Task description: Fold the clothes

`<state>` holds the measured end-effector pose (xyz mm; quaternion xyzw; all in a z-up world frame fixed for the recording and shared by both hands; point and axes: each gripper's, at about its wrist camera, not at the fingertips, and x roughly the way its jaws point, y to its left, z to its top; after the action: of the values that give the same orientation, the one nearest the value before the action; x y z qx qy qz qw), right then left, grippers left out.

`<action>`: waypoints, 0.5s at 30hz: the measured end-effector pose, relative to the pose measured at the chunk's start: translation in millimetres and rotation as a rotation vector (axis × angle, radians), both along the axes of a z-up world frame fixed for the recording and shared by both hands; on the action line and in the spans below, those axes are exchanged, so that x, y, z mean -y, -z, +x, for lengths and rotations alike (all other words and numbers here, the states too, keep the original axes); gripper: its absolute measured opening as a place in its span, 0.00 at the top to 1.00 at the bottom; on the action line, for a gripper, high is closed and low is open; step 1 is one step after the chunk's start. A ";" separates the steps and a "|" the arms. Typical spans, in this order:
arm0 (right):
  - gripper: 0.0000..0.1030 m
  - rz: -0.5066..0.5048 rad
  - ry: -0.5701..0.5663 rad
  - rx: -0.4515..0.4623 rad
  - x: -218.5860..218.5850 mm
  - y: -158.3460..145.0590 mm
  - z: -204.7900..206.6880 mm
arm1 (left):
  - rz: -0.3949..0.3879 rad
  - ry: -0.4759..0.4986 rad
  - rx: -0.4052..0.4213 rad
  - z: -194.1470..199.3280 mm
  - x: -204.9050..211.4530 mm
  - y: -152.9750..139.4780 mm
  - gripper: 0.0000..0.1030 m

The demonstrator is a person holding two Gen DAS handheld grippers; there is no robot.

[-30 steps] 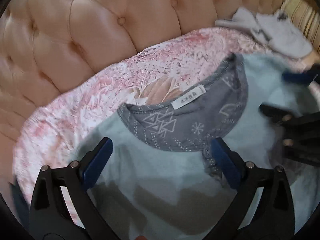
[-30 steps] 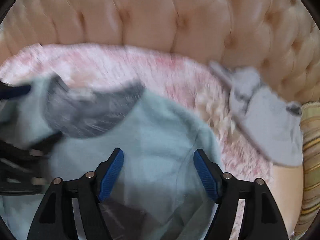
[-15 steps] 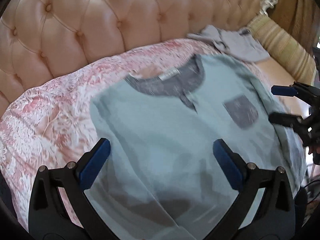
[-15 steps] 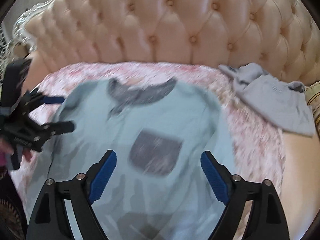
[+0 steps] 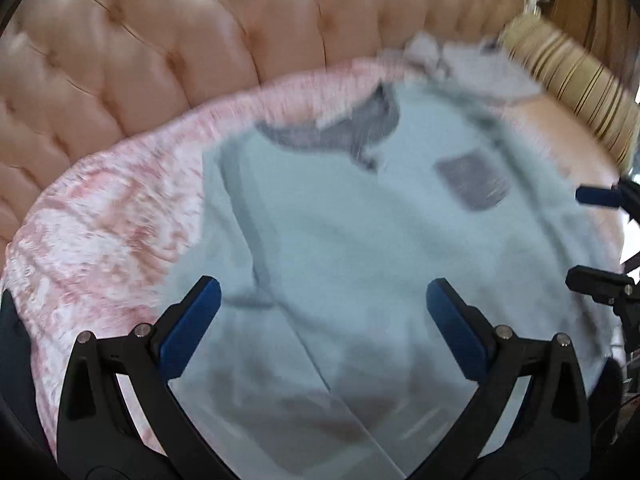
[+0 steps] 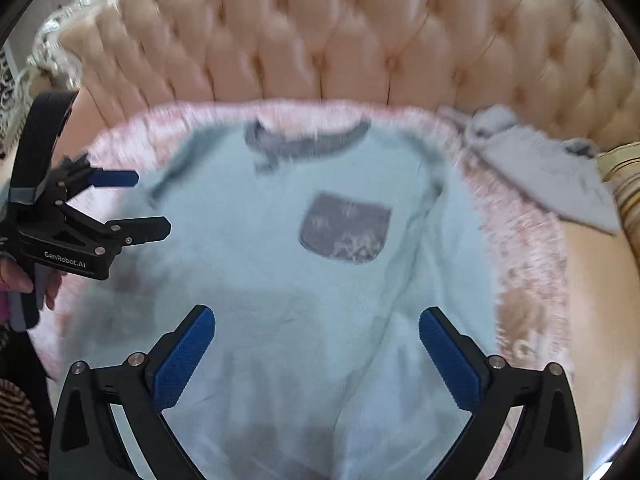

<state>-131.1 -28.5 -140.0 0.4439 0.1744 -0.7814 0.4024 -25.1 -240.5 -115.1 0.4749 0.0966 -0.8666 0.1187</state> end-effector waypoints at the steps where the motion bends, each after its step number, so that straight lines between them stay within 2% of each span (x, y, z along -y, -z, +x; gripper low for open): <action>1: 0.00 -0.016 -0.001 -0.002 -5.2 -7.7 9.3 | 0.007 -0.003 -0.023 9.0 -5.0 -8.8 0.00; 3: 0.00 -0.047 -0.005 -0.006 -15.3 -22.1 28.4 | 0.026 0.002 -0.049 23.7 -18.4 -18.7 0.00; 5: 0.00 -0.049 -0.011 0.007 -21.9 -23.6 50.7 | 0.079 0.024 -0.050 32.2 -35.9 -18.4 0.00; 6: 0.00 -0.049 -0.007 0.024 -26.0 -20.0 60.8 | 0.112 0.042 -0.045 36.4 -45.3 -15.3 0.00; 9: 0.00 -0.015 0.014 0.076 -31.8 2.0 85.0 | 0.148 0.093 0.001 42.9 -75.6 1.8 0.00; 12: 0.00 0.081 0.012 0.105 -32.6 31.9 93.3 | 0.135 0.124 0.055 42.9 -97.7 20.7 0.00; 15: 0.00 0.188 0.005 0.113 -36.2 58.9 95.3 | 0.084 0.130 0.128 39.9 -107.3 43.2 0.00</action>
<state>-35.9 7.7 -198.9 0.5236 0.2229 -0.7363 0.3661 14.8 -133.2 -158.3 0.5391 0.0939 -0.8356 0.0483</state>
